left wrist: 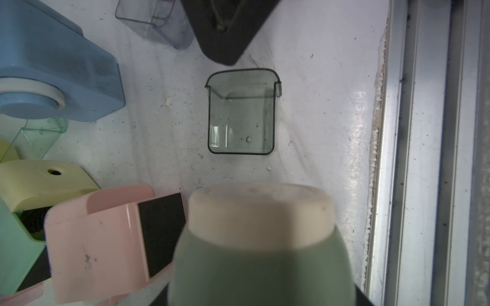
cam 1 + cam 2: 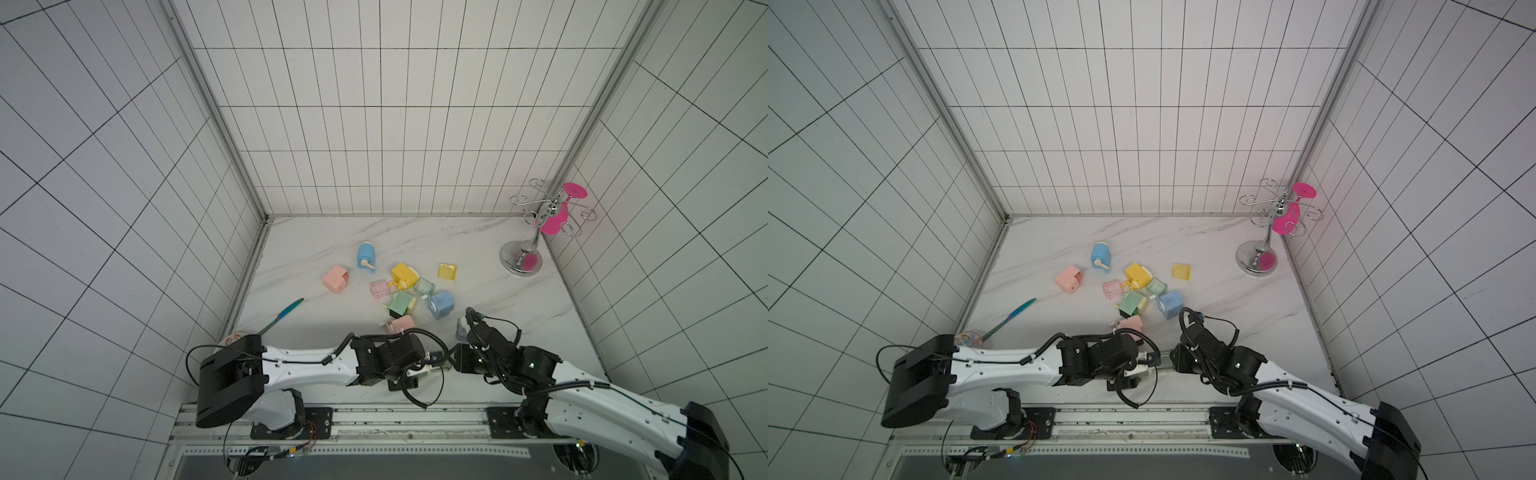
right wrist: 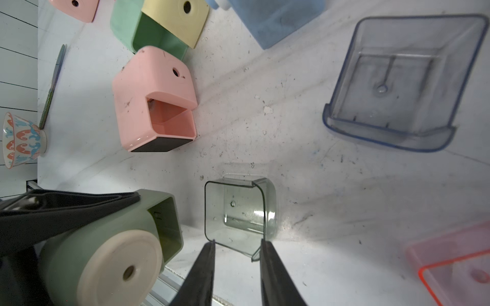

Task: Put the tray back into the pencil sharpener
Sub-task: Pick up the pencil sharpener from the center of the board, then close the container of the pencil sharpener.

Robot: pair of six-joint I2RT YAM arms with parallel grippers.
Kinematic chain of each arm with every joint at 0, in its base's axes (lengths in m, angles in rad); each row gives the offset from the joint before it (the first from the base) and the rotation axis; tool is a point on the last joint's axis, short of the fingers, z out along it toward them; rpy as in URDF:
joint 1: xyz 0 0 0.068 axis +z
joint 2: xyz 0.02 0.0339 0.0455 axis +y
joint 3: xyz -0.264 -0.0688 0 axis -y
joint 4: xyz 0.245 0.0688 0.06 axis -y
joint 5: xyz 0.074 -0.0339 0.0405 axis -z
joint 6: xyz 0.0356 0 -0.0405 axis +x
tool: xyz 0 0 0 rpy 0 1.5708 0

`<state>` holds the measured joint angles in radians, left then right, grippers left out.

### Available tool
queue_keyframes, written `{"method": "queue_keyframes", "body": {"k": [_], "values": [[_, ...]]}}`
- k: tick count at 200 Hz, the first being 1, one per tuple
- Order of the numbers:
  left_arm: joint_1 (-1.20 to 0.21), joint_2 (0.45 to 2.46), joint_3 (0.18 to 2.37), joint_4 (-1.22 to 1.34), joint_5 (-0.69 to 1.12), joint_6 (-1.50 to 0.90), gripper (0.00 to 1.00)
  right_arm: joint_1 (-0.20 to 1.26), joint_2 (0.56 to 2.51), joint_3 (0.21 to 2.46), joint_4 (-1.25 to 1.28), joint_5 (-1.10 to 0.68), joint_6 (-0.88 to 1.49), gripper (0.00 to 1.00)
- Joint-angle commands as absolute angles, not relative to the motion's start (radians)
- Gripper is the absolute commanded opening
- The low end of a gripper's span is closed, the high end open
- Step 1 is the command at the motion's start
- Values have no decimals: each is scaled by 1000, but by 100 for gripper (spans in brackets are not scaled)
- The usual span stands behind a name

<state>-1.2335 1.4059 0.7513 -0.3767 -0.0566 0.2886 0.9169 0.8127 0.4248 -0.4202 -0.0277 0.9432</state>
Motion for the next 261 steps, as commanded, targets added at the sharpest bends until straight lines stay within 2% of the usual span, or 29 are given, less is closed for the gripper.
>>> {"method": "queue_keyframes", "body": {"k": [1,72,186,261], "values": [[-1219,1412,748,-275,-40,278,9,880,818,383,-356,-95,958,32],[-1153,1446,669,-142,45,242,12,792,816,341,-318,-221,909,32],[-1146,1546,695,-116,67,321,20,759,906,339,-313,-205,869,31],[-1146,1591,722,-137,87,356,20,753,962,334,-253,-241,864,17]]}}
